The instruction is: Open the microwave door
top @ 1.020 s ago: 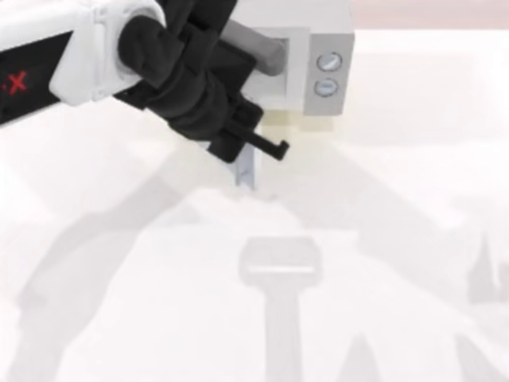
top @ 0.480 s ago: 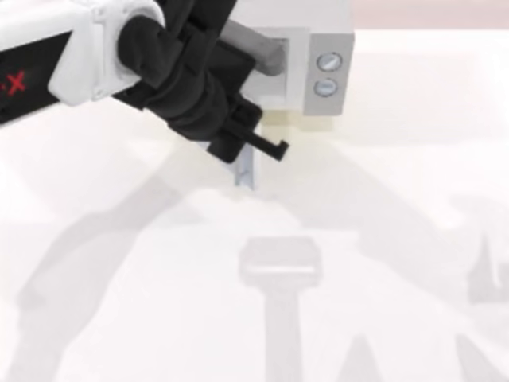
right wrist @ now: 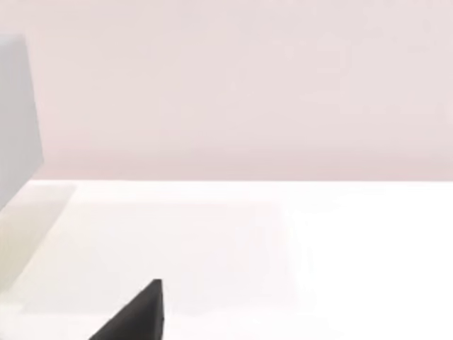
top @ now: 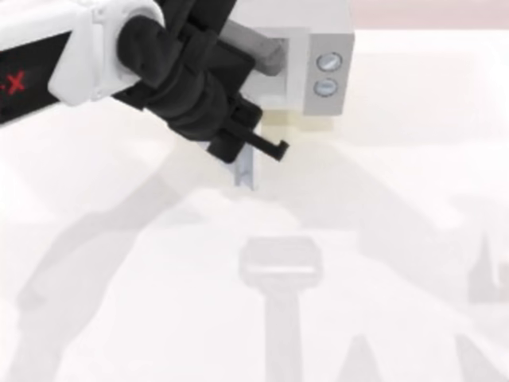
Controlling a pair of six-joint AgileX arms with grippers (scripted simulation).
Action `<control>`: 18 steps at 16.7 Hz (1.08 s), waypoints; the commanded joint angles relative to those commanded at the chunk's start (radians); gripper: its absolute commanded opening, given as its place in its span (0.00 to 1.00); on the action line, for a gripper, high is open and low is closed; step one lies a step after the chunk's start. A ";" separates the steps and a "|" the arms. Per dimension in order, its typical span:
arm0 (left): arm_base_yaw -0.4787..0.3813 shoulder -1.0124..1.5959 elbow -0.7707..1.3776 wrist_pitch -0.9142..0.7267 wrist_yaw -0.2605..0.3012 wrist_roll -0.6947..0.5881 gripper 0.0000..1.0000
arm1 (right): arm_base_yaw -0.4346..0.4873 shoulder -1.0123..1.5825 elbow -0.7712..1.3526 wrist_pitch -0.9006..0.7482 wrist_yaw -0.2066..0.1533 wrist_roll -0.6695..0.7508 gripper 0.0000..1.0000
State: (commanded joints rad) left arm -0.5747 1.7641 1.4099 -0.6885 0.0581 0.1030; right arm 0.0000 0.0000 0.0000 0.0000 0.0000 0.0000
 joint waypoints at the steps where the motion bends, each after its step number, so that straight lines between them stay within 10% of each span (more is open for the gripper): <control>1: -0.005 0.000 0.000 0.000 0.007 -0.004 0.00 | 0.000 0.000 0.000 0.000 0.000 0.000 1.00; 18: 0.053 -0.053 -0.061 -0.007 0.081 0.142 0.00 | 0.000 0.000 0.000 0.000 0.000 0.000 1.00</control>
State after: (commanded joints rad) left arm -0.5219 1.7109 1.3494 -0.6956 0.1395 0.2453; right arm 0.0000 0.0000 0.0000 0.0000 0.0000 0.0000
